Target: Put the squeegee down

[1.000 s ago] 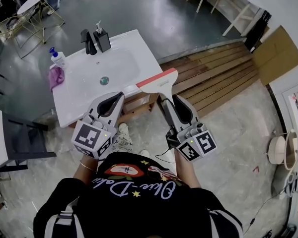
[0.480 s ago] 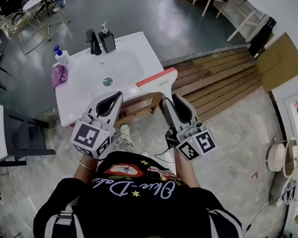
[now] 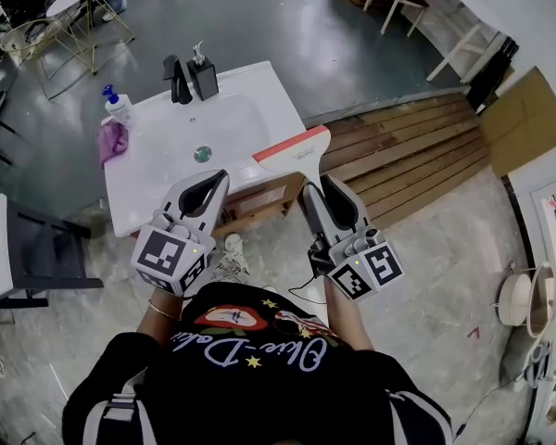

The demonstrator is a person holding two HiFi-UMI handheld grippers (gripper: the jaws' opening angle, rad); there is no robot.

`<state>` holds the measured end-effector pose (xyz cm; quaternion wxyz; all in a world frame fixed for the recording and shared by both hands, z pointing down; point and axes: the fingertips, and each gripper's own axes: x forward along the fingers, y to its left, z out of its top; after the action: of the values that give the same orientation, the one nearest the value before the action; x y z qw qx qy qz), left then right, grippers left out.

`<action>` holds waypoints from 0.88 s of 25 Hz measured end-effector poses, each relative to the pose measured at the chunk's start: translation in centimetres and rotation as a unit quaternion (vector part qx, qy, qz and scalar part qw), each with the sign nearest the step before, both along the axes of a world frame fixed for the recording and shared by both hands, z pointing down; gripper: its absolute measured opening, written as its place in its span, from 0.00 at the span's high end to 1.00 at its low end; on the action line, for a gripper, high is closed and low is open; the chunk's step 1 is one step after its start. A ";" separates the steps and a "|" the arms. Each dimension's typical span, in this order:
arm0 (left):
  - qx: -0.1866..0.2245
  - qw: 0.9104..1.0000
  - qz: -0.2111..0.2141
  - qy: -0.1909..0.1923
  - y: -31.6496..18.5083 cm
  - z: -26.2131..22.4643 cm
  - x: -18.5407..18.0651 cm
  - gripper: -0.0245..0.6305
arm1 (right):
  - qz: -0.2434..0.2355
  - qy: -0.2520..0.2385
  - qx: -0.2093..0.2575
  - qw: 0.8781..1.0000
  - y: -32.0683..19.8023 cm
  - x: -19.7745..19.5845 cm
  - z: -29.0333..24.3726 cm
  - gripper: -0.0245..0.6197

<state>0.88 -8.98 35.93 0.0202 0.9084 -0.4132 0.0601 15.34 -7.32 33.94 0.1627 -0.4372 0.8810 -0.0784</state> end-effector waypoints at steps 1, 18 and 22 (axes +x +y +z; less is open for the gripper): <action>0.000 1.000 0.000 0.000 -0.1 0.0 0.1 0.97 | 0.001 0.000 0.000 1.000 -0.1 0.1 0.0 0.78; -0.008 1.000 0.010 0.009 -2.8 0.5 0.5 0.97 | 0.013 0.011 -0.009 1.000 -2.6 0.5 0.3 0.78; -0.010 1.000 0.009 0.013 -3.9 0.6 0.3 0.97 | 0.012 0.015 -0.012 1.000 -3.5 0.4 0.4 0.78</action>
<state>1.21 -12.90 36.55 0.0342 0.9127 -0.4038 0.0528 15.71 -10.84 34.38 0.1450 -0.4511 0.8769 -0.0809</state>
